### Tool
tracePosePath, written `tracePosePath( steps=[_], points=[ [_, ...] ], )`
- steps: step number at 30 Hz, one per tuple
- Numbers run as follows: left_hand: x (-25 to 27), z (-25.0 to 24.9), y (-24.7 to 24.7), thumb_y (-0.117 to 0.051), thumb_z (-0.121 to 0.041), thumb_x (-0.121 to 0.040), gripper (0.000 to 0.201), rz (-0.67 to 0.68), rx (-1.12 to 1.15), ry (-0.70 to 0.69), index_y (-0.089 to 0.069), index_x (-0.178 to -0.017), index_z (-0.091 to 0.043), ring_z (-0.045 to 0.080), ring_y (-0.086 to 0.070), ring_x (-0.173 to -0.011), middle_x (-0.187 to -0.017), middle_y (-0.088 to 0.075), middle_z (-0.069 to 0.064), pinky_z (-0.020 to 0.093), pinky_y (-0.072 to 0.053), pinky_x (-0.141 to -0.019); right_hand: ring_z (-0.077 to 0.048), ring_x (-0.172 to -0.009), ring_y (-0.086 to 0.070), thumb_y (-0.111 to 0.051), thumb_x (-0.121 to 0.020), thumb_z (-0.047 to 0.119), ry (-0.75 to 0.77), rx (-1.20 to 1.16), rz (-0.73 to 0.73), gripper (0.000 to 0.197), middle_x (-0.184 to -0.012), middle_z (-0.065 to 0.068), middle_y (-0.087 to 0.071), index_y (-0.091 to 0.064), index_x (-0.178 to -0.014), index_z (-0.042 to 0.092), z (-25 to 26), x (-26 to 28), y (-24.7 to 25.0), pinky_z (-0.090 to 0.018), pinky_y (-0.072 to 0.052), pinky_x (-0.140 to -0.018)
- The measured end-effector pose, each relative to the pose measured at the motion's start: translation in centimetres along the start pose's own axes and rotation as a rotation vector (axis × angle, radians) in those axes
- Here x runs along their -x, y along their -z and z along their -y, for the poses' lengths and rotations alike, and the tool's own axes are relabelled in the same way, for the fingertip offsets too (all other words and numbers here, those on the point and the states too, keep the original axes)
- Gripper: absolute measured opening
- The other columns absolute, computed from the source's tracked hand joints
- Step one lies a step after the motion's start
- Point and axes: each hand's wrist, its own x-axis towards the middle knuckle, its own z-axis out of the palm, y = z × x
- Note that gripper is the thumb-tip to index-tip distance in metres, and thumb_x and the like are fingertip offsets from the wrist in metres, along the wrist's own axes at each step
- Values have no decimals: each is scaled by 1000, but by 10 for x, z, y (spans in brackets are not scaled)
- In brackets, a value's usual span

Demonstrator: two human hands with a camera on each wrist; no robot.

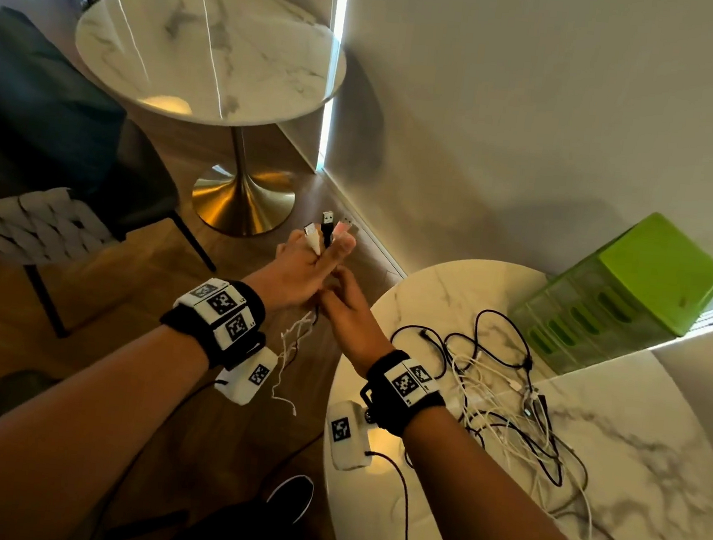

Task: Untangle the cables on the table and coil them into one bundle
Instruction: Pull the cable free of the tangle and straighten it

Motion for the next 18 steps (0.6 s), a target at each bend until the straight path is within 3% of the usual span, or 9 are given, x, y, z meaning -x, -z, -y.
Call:
tracePosePath(
  steps=[2,4,6,8,10,13,15,17,18],
  points=[
    [-4,-5,7,-40,-65,-98,64,67,34,3,-65,-114,-7,20,-66,-90,-103,-66,18,27,-52,-77,-15,-82,-58,-43,-102,21,19,-14,1,22,-98,-7,-57,-52,-122,17,1,4,-3,-34,-51,-82],
    [-7,-9,11,-51,-63,-92,68,123,100,56,-67,-116,-2,21,-65,-103,-116,-67,19,24,-48,-87,-20,-74,-46,-43,-95,25,-4,-58,12,15,-84,-9,-48,-53,-100,15,0,8,-6,-35,-44,-72],
    [-7,-10,10,-69,-64,-82,66,142,267,125,-73,-107,-3,25,-64,-106,-116,-68,21,34,-47,-99,-16,-63,-39,-41,-87,24,-43,-64,21,13,-71,-5,-40,-44,-80,13,3,11,-4,-33,-37,-63],
    [-5,-12,6,-76,-63,-78,39,133,354,164,-79,-81,-24,30,-64,-107,-104,-72,13,48,-45,-109,-11,-56,-35,-41,-86,23,-42,-14,57,15,-66,1,-37,-40,-73,15,5,14,-2,-30,-33,-57],
    [-5,-16,1,-64,-63,-86,34,136,228,128,-74,-73,-33,20,-64,-103,-101,-72,2,52,-44,-110,-15,-62,-44,-39,-96,21,-22,122,51,18,-72,-3,-46,-47,-81,14,3,15,1,-34,-40,-62],
    [-8,-29,-9,-55,-64,-95,40,57,-36,103,-67,-86,-27,18,-60,-103,-89,-66,-3,49,-38,-114,-27,-86,-59,-33,-106,18,12,227,11,22,-97,-9,-61,-55,-111,16,0,17,1,-37,-51,-83],
    [-9,-32,-13,-61,-61,-93,38,98,5,43,-65,-92,-23,11,-59,-96,-86,-63,-8,46,-43,-109,-10,-83,-60,-32,-110,21,-19,212,-20,22,-96,6,-58,-53,-116,21,4,21,2,-26,-50,-80],
    [-6,-32,-17,-70,-54,-88,43,255,182,13,-63,-107,-16,13,-66,-92,-99,-67,-2,47,-57,-91,11,-76,-56,-30,-111,22,-80,183,-31,22,-93,16,-53,-51,-118,21,6,24,9,-11,-45,-75],
    [-4,-29,-19,-74,-51,-86,47,326,287,21,-60,-115,-17,18,-69,-98,-111,-67,2,49,-60,-87,12,-74,-54,-30,-111,24,-107,175,-51,22,-92,15,-52,-51,-116,20,6,26,14,-10,-44,-74]
  ],
)
